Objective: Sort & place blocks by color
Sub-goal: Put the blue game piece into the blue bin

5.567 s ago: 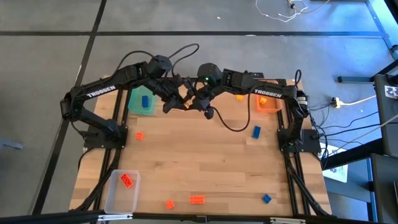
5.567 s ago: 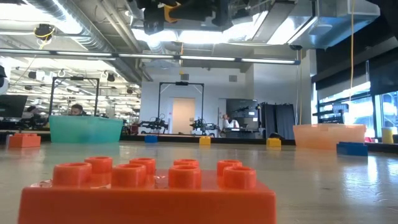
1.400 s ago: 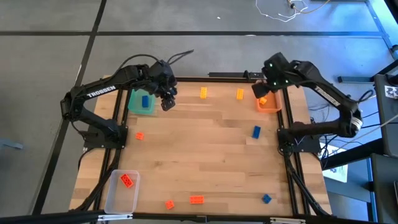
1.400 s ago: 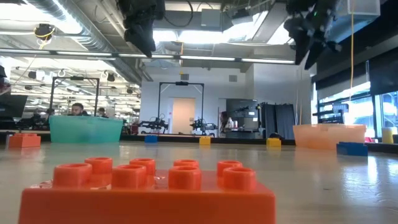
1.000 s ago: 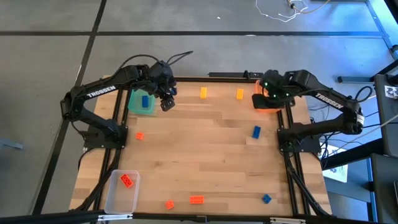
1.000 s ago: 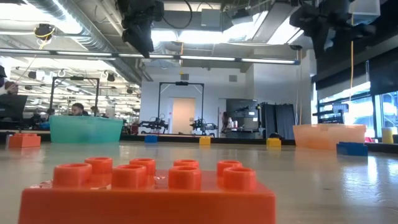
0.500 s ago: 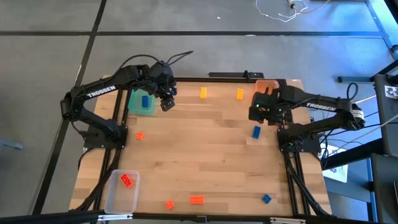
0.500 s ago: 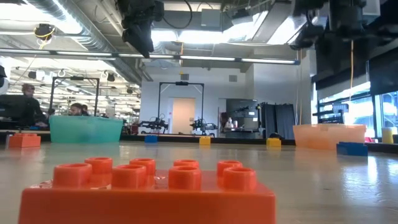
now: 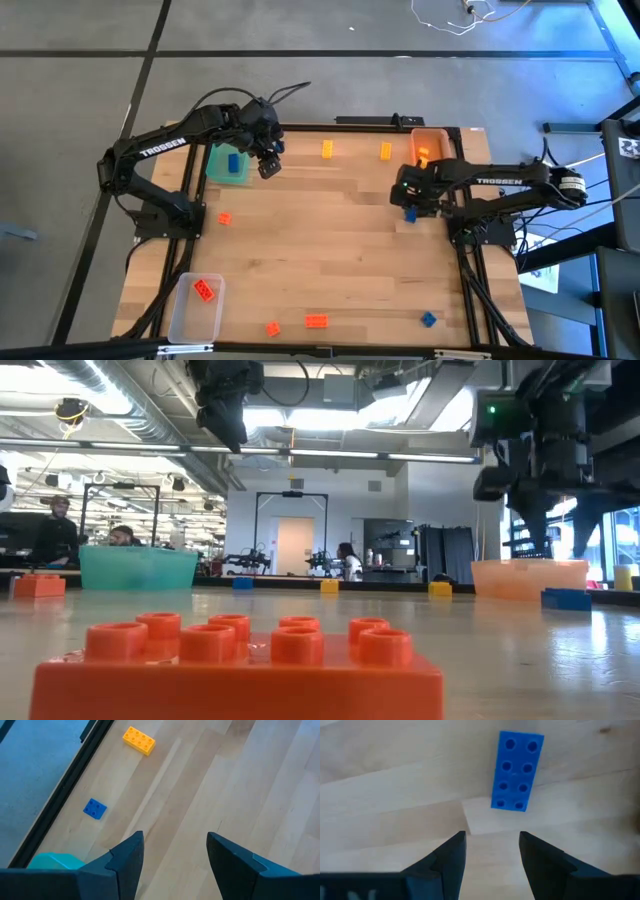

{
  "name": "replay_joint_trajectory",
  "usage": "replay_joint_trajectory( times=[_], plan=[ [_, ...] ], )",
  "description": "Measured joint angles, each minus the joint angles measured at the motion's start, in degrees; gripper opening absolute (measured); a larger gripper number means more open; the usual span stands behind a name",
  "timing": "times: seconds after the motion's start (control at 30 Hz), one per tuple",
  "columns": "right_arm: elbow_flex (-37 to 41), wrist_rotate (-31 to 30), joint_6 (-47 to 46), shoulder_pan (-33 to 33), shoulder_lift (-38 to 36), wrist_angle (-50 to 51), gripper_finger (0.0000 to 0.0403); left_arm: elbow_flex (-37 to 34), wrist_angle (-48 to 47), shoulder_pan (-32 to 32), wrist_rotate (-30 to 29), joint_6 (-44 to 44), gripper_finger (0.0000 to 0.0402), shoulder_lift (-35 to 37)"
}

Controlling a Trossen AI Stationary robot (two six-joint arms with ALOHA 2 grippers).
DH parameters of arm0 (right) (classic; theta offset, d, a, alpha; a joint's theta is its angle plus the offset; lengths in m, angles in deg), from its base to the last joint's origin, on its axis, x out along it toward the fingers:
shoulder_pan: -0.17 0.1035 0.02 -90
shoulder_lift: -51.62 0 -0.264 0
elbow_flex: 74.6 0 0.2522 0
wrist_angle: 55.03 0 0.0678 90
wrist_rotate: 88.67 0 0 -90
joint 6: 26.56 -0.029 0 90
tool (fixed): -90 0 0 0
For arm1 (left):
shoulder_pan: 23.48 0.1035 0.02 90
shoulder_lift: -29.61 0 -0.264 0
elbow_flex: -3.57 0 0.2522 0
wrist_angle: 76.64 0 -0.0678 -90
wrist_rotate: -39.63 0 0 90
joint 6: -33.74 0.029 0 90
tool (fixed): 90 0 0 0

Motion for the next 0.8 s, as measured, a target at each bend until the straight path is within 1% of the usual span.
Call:
replay_joint_trajectory(
  times=[0.13, 0.23, 0.33, 0.5, 0.57, 0.8],
  plan=[
    [2.7, -1.1, -1.0, 0.0, 0.0, -0.3, 0.0184, 0.0, 0.0, 0.0, 0.0, 0.0, 0.0206, 0.0],
    [3.9, -3.4, -0.9, 0.0, 0.0, -0.5, 0.0184, 0.0, 0.5, 0.0, 0.0, 0.0, 0.0206, 0.0],
    [4.7, -4.4, -0.8, 0.0, 0.0, -0.9, 0.0184, 0.0, 0.9, 0.0, 0.0, 0.0, 0.0206, 0.0],
    [5.0, -10.1, 5.1, 0.0, 0.0, -0.8, 0.0184, 0.0, 0.9, 0.0, 0.0, 0.0, 0.0206, 0.0],
    [5.0, -10.3, 6.5, 0.0, 0.0, -2.0, 0.0184, 0.0, 0.9, 0.0, 0.0, 0.0, 0.0206, 0.0],
    [5.0, -10.9, 6.5, 0.0, 0.0, -5.8, 0.0184, 0.0, 0.9, 0.0, 0.0, 0.0, 0.0206, 0.0]
  ],
)
